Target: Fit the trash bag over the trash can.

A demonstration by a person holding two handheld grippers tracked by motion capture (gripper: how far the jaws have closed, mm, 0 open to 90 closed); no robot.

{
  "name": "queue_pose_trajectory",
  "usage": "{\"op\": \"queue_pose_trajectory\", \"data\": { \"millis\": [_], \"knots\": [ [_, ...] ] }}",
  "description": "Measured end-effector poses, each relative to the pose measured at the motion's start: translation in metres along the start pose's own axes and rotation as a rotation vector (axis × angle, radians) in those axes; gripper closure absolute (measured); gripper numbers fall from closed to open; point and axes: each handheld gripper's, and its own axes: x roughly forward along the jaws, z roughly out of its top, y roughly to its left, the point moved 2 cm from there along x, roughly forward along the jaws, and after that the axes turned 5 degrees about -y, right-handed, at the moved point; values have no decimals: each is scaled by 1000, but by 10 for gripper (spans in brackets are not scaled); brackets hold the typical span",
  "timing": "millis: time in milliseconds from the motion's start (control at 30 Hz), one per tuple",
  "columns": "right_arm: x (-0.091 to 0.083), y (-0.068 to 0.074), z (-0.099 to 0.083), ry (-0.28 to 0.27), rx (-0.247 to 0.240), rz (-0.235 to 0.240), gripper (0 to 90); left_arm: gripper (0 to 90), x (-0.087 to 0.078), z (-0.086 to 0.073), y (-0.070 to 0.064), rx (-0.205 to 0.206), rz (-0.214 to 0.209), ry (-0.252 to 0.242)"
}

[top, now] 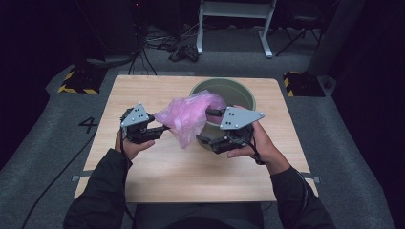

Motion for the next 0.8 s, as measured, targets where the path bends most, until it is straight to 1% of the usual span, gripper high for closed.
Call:
{"op": "queue_pose_trajectory", "data": {
  "millis": [67, 133, 167, 233, 267, 300, 333, 367, 400, 467, 500, 533, 567, 600, 633, 700, 767, 800],
  "knots": [
    [3, 3, 2, -6, 0, 8, 212, 695, 2, 4, -5, 15, 13, 2],
    [6, 7, 4, -12, 3, 18, 208, 758, 4, 7, -11, 32, 13, 4],
    [6, 8, 4, -14, 9, 25, 208, 770, 5, 9, -15, 48, 14, 6],
    [8, 11, 3, -16, 10, 35, 205, 805, 7, 11, -19, 63, 23, 2],
    [8, 13, 2, -14, 15, 35, 205, 821, 8, 12, -22, 67, 19, 0],
    [9, 15, 1, -8, 33, 42, 205, 839, 9, 13, -24, 72, 24, 3],
    [10, 16, 0, -2, 37, 43, 205, 846, 9, 13, -26, 76, 30, 8],
    [11, 17, -2, 8, 37, 35, 206, 855, 10, 14, -28, 76, 22, 4],
    [11, 18, -3, 15, 34, 18, 227, 859, 11, 15, -31, 83, 14, 4],
    [12, 19, -6, 23, 43, 6, 323, 871, 12, 16, -36, 97, 11, 1],
    [11, 19, -8, 24, 54, -2, 420, 873, 12, 16, -39, 96, -2, -2],
    [10, 19, -10, 34, 56, -12, 537, 874, 12, 17, -42, 101, -10, -3],
    [9, 19, -12, 48, 55, -24, 607, 874, 12, 17, -44, 109, -16, -2],
    [7, 18, -14, 56, 59, -26, 704, 874, 12, 17, -46, 114, -22, 1],
    [3, 17, -16, 57, 68, -29, 745, 874, 12, 17, -47, 116, -27, 3],
    [-6, 15, -19, 50, 84, -62, 822, 874, 11, 16, -47, 116, -25, 6],
    [-17, 11, -24, 41, 105, -103, 851, 874, 11, 15, -45, 107, -29, 7],
    [-22, 9, -26, 35, 122, -116, 866, 874, 11, 14, -44, 100, -28, 3]
  ]
}}
